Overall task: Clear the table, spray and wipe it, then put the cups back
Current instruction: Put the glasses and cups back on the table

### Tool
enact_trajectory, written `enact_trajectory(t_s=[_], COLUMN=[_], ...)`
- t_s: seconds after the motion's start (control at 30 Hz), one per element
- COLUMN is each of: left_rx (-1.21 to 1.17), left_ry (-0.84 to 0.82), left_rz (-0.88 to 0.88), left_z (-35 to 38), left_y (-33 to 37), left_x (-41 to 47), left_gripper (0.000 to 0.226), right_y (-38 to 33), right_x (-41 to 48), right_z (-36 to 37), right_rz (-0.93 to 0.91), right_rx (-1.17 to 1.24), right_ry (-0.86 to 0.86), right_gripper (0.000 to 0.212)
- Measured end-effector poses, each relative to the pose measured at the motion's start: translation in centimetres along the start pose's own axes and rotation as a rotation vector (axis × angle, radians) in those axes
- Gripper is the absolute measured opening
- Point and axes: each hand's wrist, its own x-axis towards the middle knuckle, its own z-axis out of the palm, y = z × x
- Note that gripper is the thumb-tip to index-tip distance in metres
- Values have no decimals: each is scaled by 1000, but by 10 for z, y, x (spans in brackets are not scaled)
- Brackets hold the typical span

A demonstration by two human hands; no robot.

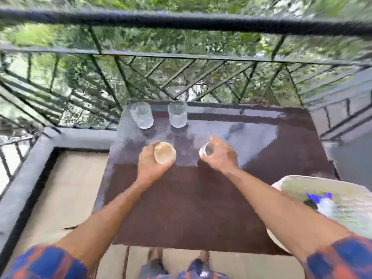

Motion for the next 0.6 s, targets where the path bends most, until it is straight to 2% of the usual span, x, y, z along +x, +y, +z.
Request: enact_trajectory(t_s=[0.13,0.27,0.4,0.6], left_rx=[59,96,116,155], left_ry=[-178,-264,-267,-266], left_rz=[26,44,55,54], left_z=[51,87,120,161], left_y=[53,89,110,116], left_x=[22,54,93,155], left_gripper=[82,92,95,96], right_y=[51,71,84,97], right_x=[16,43,80,136], right_z=[-29,-44,-49,-52], right_rz=[94,148,191,216], right_rx=[-13,32,51,35], right_ry=[43,80,87,107], right_gripper=[58,68,78,68])
